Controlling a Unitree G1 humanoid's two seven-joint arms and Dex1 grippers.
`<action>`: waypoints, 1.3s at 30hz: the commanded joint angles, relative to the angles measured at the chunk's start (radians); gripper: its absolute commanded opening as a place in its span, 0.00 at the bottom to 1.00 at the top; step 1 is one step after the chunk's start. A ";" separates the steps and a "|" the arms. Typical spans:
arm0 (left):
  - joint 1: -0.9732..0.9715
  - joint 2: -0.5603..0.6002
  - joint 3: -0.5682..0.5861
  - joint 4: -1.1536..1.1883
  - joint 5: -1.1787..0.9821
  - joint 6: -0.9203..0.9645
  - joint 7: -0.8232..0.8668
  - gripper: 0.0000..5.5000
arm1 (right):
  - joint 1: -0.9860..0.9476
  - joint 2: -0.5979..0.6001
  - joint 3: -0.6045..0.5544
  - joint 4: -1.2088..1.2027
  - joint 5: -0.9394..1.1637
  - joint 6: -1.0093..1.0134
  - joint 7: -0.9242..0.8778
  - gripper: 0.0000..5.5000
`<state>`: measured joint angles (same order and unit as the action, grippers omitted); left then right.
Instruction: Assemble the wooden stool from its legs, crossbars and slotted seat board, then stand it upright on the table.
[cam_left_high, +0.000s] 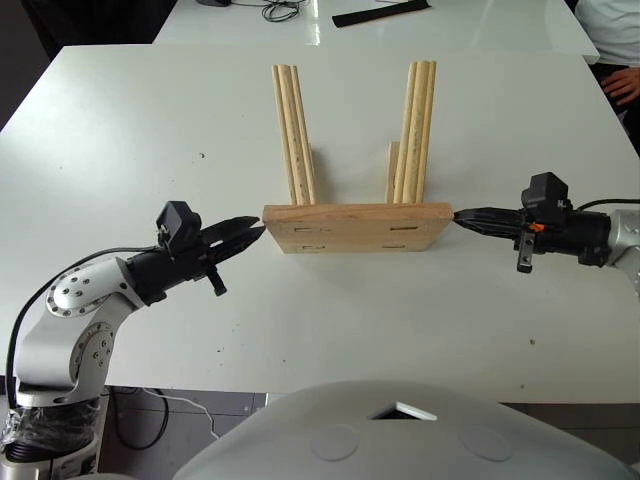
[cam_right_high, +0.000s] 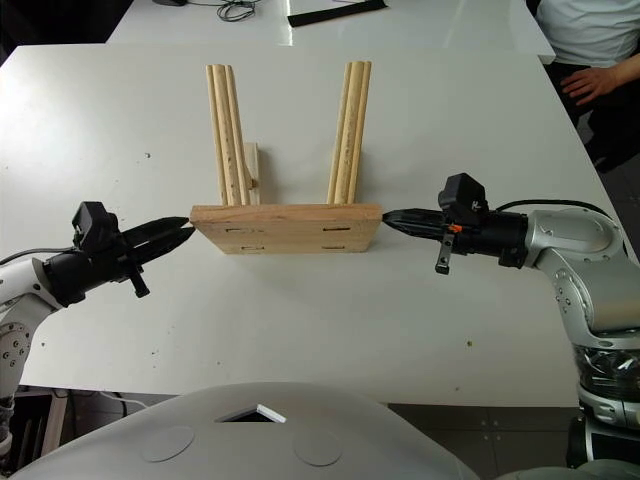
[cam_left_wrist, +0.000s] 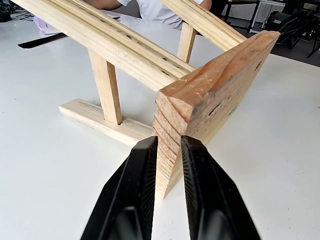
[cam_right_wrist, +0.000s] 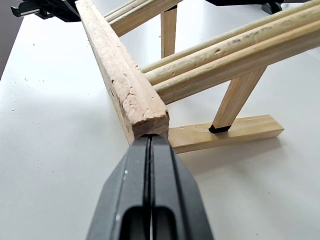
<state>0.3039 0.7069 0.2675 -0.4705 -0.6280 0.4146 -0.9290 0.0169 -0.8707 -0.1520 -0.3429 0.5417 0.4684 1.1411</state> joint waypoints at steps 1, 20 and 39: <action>0.031 0.043 0.056 0.045 0.040 -0.032 -0.023 0.15 | 0.012 -0.042 -0.023 0.043 -0.039 -0.041 0.017 0.00; -0.162 0.031 -0.250 0.417 0.353 -0.321 -0.139 0.47 | -0.097 0.080 0.239 0.322 -0.273 -0.257 0.036 0.33; -0.367 -0.025 -0.378 0.608 0.424 -0.481 -0.215 0.68 | -0.247 0.132 0.357 0.446 -0.325 -0.292 0.148 0.46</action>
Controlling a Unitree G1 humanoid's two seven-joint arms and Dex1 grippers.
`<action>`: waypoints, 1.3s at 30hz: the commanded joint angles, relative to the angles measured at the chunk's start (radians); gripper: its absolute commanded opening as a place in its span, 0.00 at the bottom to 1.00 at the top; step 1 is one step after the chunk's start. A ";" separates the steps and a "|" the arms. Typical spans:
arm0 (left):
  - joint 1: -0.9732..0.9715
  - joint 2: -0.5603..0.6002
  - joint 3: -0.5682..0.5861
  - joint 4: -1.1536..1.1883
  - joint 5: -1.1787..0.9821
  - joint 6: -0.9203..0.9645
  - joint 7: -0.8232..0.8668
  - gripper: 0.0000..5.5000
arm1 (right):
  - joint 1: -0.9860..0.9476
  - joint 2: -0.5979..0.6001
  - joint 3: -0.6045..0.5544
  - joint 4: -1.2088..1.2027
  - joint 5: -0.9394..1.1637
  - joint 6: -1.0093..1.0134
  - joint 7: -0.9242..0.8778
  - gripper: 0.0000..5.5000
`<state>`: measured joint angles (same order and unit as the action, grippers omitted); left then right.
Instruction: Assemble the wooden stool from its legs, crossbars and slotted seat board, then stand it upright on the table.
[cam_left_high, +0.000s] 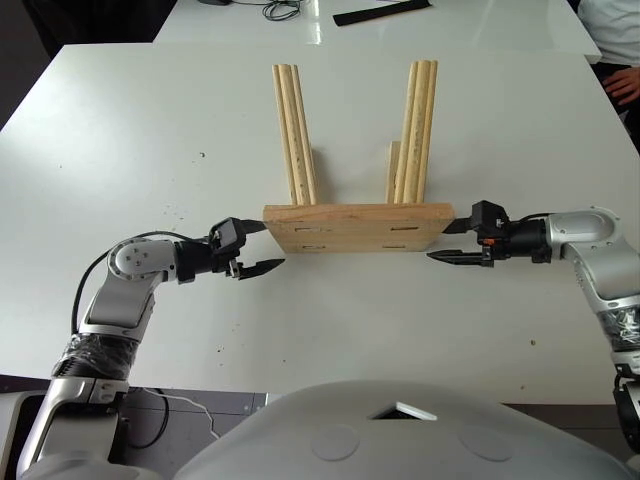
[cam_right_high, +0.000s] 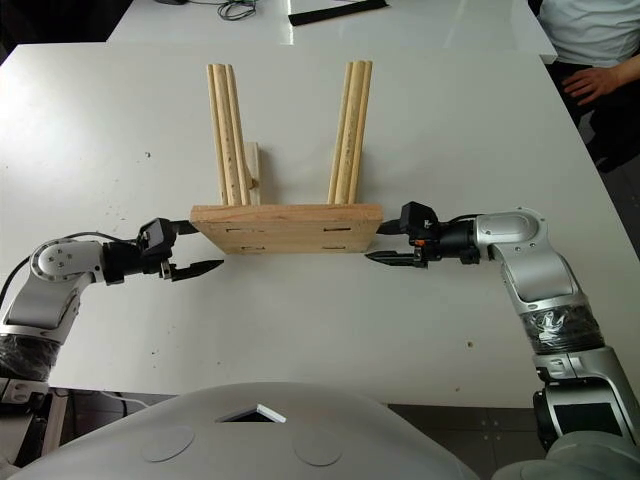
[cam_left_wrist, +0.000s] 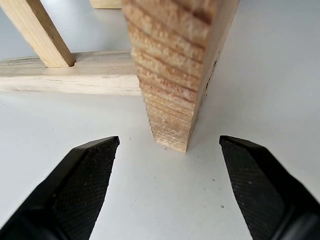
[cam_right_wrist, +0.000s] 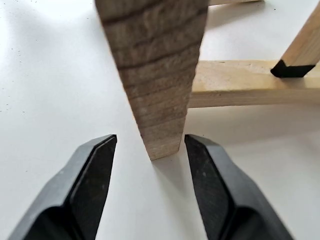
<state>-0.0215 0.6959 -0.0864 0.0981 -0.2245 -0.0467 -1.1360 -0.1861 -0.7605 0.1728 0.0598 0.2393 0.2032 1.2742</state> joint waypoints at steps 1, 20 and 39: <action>-0.051 -0.021 -0.031 0.054 0.027 -0.028 -0.009 0.68 | -0.052 0.031 0.041 0.059 -0.029 -0.035 0.016 0.46; -0.184 -0.072 -0.085 0.184 0.044 -0.088 -0.085 0.47 | -0.127 0.099 0.104 0.208 -0.085 -0.107 0.042 0.43; -0.177 -0.012 -0.037 0.021 -0.059 0.137 -0.173 0.26 | -0.156 0.064 0.070 0.094 0.015 0.050 0.181 0.26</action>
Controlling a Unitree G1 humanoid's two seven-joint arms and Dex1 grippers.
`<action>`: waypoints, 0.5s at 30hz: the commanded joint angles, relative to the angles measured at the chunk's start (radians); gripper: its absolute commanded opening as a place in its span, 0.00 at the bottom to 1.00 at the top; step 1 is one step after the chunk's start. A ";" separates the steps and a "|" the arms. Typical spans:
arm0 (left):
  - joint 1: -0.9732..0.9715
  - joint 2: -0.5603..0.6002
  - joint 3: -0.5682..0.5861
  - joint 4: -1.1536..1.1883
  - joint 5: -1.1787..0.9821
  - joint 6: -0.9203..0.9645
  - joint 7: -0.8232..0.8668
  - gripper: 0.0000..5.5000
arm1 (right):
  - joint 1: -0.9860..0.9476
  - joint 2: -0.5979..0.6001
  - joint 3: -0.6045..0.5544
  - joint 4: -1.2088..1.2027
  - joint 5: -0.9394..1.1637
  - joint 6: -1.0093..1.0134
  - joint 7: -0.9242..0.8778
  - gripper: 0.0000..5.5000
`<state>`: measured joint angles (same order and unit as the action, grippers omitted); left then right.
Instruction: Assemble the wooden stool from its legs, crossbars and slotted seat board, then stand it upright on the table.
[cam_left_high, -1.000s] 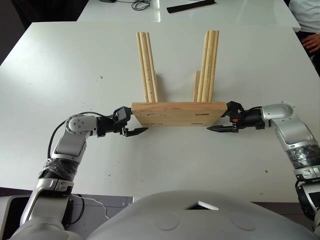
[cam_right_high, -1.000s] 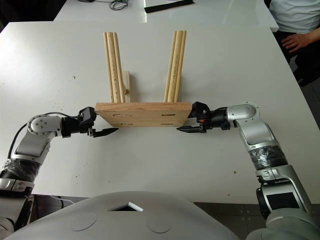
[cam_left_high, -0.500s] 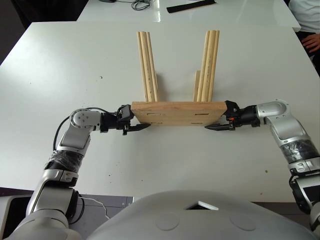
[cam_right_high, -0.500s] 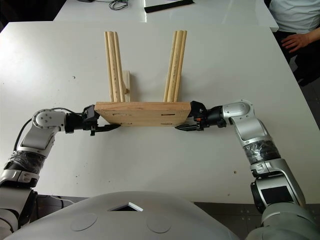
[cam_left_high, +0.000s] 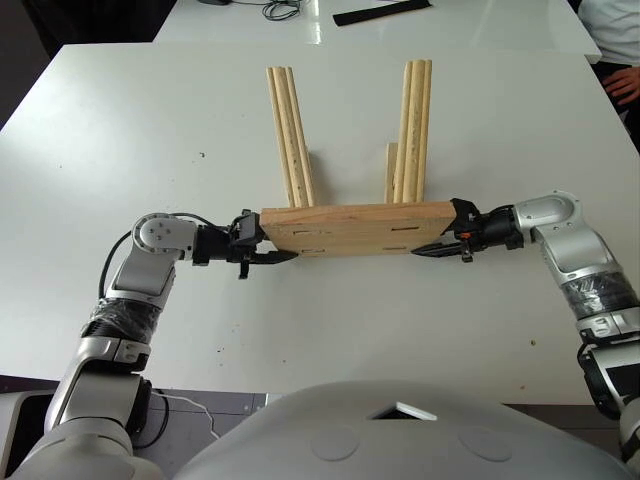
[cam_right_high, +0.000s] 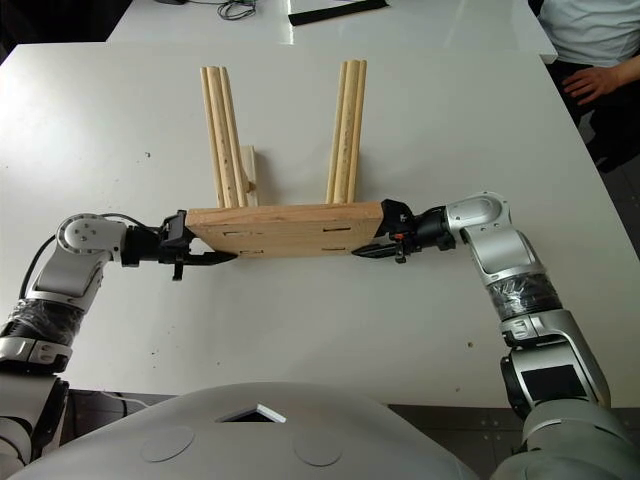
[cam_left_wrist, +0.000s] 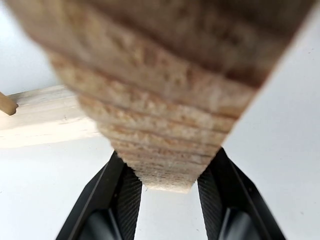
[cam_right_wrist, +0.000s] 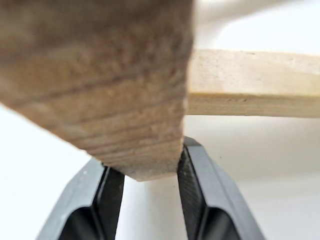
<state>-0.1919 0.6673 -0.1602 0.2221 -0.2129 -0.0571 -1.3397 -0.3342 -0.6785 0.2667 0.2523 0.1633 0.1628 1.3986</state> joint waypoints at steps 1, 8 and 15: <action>0.009 0.029 0.046 -0.144 -0.091 0.192 0.026 0.26 | 0.000 -0.029 -0.033 -0.133 0.116 0.136 0.064 0.26; 0.112 0.094 0.210 -0.571 -0.508 0.709 0.135 0.26 | -0.012 -0.117 -0.249 -0.472 0.589 0.855 0.024 0.26; 0.235 0.007 0.395 -0.711 -1.191 0.852 0.636 0.26 | -0.077 0.058 -0.611 -0.523 0.866 1.384 -0.161 0.26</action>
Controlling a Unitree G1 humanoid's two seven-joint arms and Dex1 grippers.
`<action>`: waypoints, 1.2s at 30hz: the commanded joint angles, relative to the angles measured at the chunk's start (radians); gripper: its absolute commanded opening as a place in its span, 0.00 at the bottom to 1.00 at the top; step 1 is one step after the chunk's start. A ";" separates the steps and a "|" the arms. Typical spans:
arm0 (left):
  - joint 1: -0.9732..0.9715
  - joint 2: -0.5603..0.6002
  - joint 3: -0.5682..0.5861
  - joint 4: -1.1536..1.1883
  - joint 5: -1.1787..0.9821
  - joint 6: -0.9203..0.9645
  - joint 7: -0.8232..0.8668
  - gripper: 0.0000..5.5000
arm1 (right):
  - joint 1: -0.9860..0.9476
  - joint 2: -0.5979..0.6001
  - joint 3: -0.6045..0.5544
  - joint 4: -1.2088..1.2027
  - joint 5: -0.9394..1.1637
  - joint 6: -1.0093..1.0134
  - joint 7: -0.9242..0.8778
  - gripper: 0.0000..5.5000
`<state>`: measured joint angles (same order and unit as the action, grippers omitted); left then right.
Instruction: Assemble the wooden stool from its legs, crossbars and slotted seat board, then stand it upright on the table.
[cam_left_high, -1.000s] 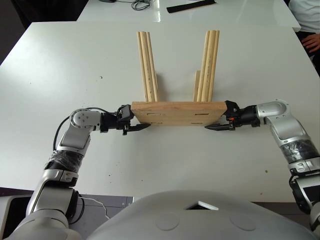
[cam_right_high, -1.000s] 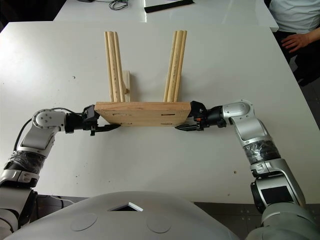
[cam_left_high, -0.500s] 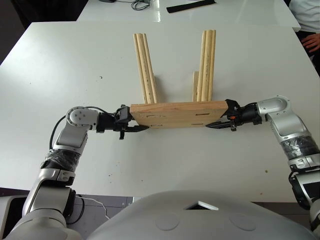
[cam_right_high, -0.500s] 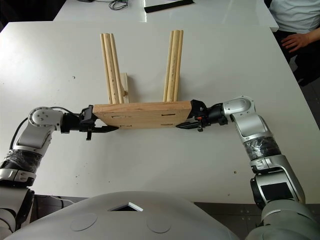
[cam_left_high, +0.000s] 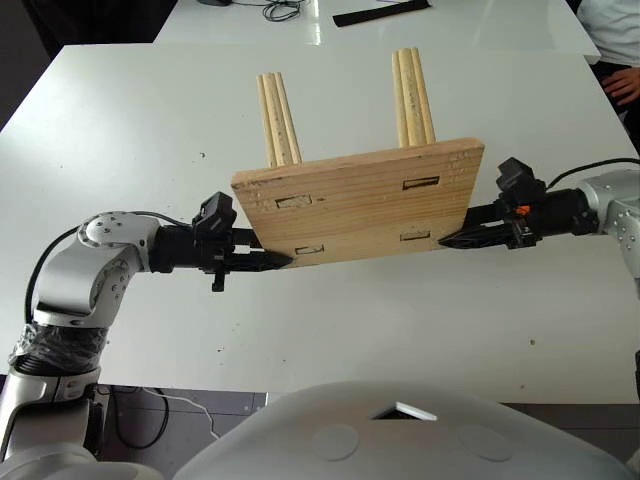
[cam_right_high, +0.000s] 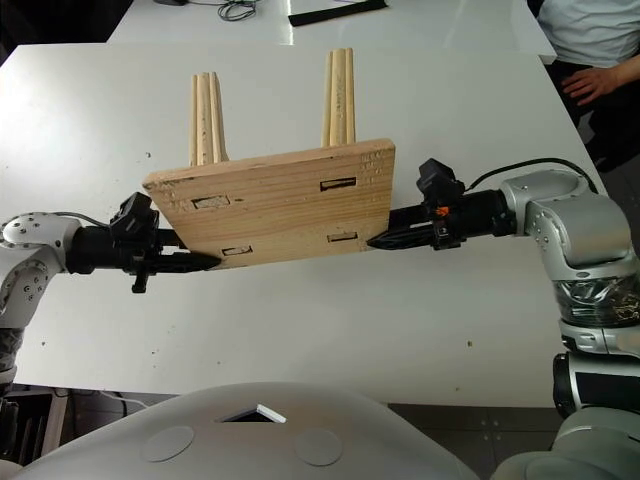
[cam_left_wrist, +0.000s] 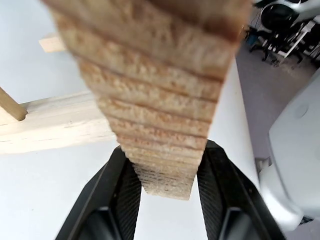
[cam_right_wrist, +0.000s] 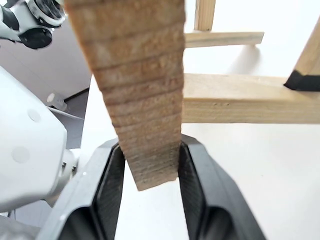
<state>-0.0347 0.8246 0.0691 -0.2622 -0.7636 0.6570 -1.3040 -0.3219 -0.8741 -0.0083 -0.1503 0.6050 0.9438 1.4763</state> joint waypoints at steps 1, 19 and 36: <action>0.098 -0.159 0.169 -0.231 -0.704 0.113 0.662 0.26 | -0.092 0.285 -0.374 -0.126 0.428 0.643 -0.253 0.26; 0.102 -0.552 0.128 -0.447 -1.067 -0.461 1.666 0.26 | 0.158 0.682 -0.164 -0.534 1.367 -0.572 -1.821 0.26; -0.111 -0.773 0.167 -0.206 -0.810 -0.580 2.169 0.25 | 0.094 0.936 -0.169 -0.423 1.198 -0.812 -2.399 0.24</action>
<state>-0.2019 0.0531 0.1512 -0.5573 -1.6907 0.1515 0.7919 -0.2526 0.0507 -0.1164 -0.5523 1.8728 0.2343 -0.8837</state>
